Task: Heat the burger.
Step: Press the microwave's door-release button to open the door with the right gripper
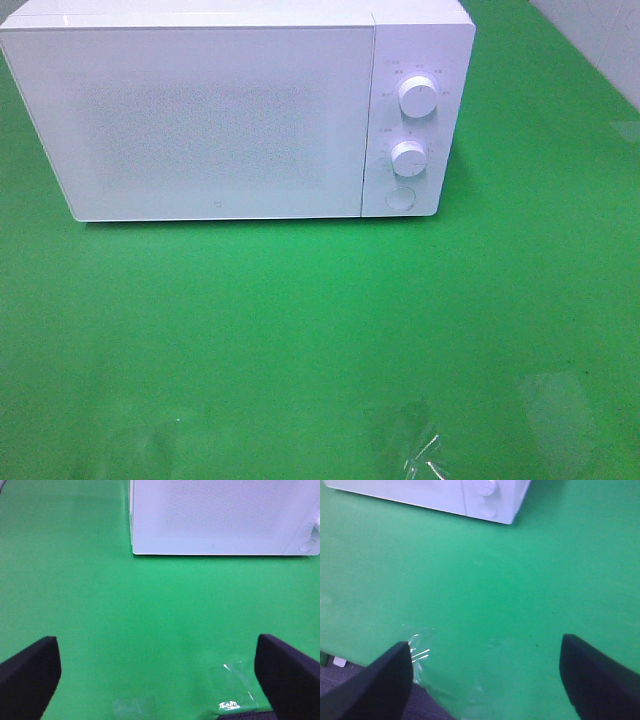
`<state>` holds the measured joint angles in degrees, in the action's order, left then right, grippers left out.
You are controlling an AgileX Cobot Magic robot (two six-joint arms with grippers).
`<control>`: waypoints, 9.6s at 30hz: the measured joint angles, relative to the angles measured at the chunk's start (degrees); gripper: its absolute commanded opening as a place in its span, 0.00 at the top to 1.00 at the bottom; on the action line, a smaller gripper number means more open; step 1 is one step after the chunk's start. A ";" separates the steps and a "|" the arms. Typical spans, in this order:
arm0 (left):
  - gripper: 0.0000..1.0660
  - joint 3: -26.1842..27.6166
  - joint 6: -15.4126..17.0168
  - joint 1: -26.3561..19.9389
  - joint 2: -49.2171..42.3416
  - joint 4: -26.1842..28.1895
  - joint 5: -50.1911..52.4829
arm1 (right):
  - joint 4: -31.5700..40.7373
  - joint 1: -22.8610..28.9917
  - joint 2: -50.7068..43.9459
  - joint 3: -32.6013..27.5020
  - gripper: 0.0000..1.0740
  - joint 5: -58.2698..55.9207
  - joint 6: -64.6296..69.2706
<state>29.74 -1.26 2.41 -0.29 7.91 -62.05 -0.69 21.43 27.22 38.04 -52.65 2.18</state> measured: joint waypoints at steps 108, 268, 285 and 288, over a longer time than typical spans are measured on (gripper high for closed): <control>0.08 0.00 0.00 0.00 0.00 0.06 0.00 | 0.00 -16.62 41.48 -24.35 0.31 93.28 1.49; 0.08 0.00 0.00 0.00 0.00 0.11 0.00 | 31.28 9.05 95.63 11.57 1.00 105.02 79.64; 0.08 0.00 0.00 0.00 0.00 0.11 0.00 | 36.21 10.37 99.92 16.04 1.00 106.57 77.92; 0.08 0.00 0.00 0.00 0.00 0.11 0.00 | 36.21 10.43 99.92 16.04 1.00 106.57 77.92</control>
<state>29.74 -1.26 2.41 -0.29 8.02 -62.05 35.52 31.86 127.14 54.09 53.92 80.10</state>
